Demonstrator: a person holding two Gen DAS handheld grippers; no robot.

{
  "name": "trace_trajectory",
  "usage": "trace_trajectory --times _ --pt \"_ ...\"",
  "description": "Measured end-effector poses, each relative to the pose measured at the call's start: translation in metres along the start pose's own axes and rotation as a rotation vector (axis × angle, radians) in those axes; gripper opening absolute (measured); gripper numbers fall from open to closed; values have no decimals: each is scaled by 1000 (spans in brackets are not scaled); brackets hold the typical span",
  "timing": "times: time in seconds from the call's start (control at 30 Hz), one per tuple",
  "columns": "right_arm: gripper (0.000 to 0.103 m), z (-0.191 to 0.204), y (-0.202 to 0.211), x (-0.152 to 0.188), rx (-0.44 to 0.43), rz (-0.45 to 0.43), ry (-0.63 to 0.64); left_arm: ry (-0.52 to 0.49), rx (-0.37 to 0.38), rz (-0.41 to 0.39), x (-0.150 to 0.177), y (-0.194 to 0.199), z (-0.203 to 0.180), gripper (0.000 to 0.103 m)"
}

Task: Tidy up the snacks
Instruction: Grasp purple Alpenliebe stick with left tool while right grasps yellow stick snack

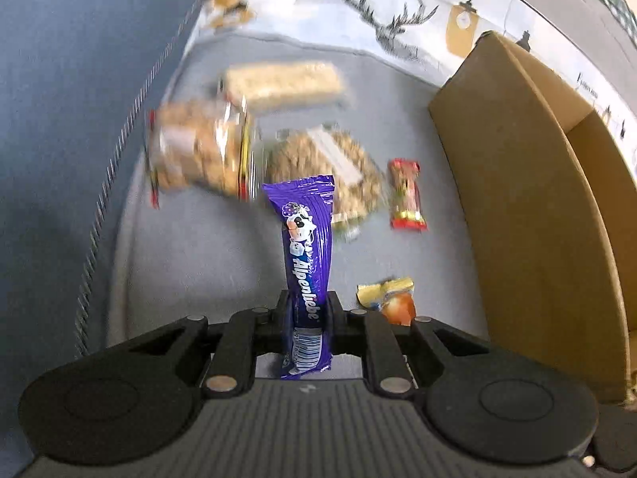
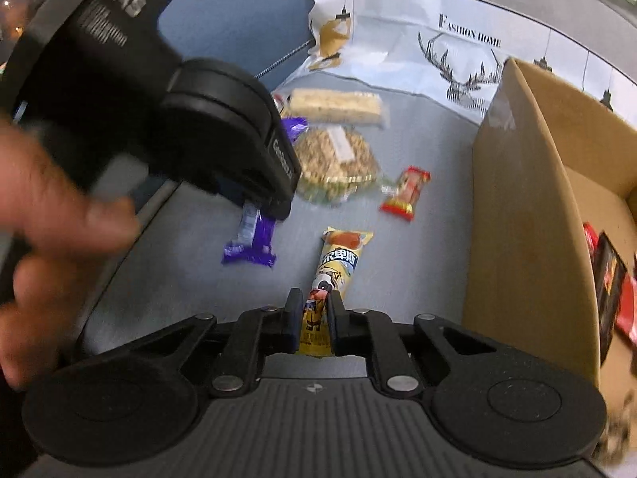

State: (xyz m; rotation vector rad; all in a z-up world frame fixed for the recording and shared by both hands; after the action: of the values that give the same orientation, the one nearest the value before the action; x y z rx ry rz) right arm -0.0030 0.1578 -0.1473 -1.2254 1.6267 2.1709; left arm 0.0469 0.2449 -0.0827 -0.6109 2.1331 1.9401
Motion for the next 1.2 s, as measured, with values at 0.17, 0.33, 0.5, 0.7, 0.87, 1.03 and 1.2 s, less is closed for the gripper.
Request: trace_trajectory --times 0.17,0.33,0.5,0.7,0.87,1.03,1.2 --pt "20 -4 0 3 -42 3 -33 66 28 10 4 -12 11 18" --pt "37 -11 -13 1 -15 2 -61 37 2 11 1 -12 2 19" --pt "40 -19 -23 0 -24 -14 -99 37 2 16 -1 -10 2 24" --pt "40 -18 -34 7 -8 -38 -67 15 -8 24 -3 -13 -3 29" --pt "22 -7 -32 12 -3 -76 28 6 -15 32 -5 -14 -5 29" --pt "15 -5 -28 14 0 -89 61 -9 -36 38 -6 -15 -8 25" --pt "15 -10 -22 10 11 -113 24 14 -38 5 -8 -12 -6 16"
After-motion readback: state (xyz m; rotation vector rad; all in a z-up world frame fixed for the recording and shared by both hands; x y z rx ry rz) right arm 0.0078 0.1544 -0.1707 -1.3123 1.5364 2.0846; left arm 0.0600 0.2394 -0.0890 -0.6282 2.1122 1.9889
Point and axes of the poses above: each gripper's, at about its wrist camera, not at the fingertips, and y roughly against the way its jaws point, z to its left, x to its underside, the point moved 2 cm from there along -y, roughly the way its jaws point, and after that the axes turned 10 degrees about -y, right-handed, at the moved point
